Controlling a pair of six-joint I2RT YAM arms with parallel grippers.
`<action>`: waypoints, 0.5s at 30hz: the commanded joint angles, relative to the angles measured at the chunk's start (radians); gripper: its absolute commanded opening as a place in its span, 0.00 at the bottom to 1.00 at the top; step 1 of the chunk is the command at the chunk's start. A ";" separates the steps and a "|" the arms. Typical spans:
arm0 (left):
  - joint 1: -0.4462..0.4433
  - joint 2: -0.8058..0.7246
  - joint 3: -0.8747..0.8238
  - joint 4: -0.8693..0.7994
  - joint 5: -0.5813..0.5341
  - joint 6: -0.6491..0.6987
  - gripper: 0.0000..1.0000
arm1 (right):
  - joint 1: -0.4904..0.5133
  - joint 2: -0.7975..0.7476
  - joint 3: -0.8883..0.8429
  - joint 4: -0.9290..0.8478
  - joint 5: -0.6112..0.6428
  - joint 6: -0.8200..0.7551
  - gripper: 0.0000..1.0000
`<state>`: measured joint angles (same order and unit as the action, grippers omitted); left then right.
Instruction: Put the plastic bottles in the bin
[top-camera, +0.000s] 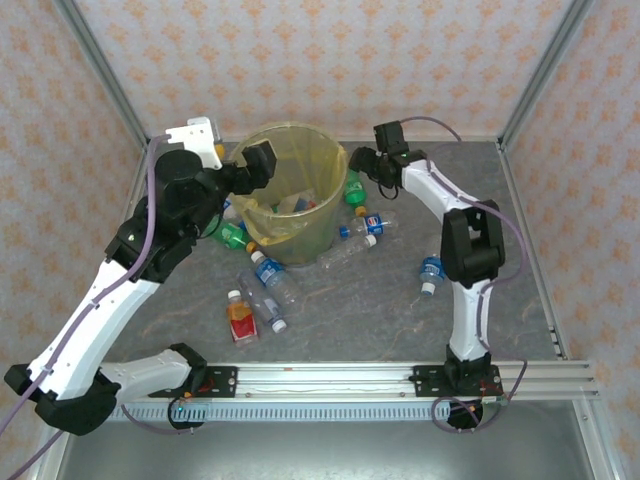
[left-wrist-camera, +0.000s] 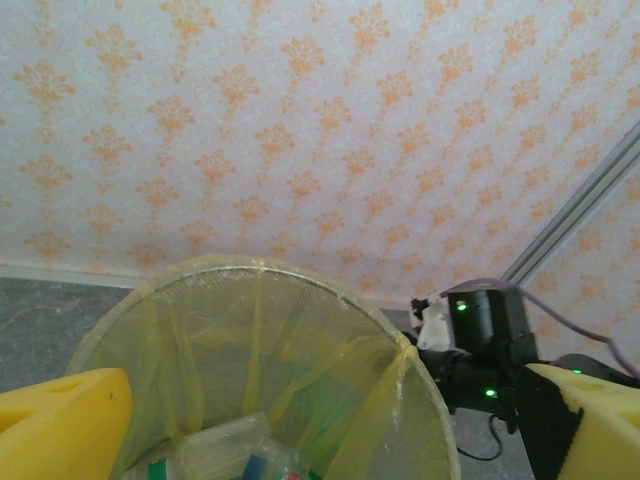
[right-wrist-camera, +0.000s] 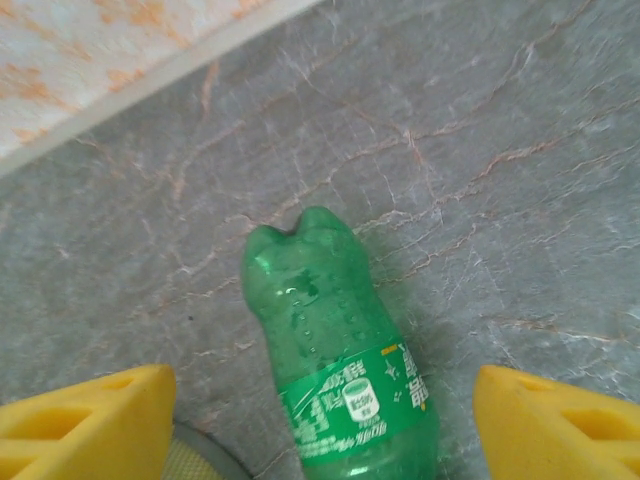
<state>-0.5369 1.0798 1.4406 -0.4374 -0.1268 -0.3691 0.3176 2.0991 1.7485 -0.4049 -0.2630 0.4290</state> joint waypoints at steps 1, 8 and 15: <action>-0.009 -0.025 -0.020 -0.041 -0.036 -0.014 0.99 | -0.002 0.050 0.062 -0.051 -0.037 -0.017 0.78; -0.009 -0.030 -0.010 -0.066 -0.069 0.017 0.99 | 0.001 0.147 0.132 -0.077 -0.089 -0.017 0.78; -0.010 -0.005 0.032 -0.083 -0.090 0.054 0.99 | 0.016 0.228 0.203 -0.119 -0.106 -0.054 0.77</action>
<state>-0.5369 1.0710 1.4391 -0.4999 -0.1902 -0.3443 0.3218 2.3001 1.9114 -0.4812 -0.3595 0.4053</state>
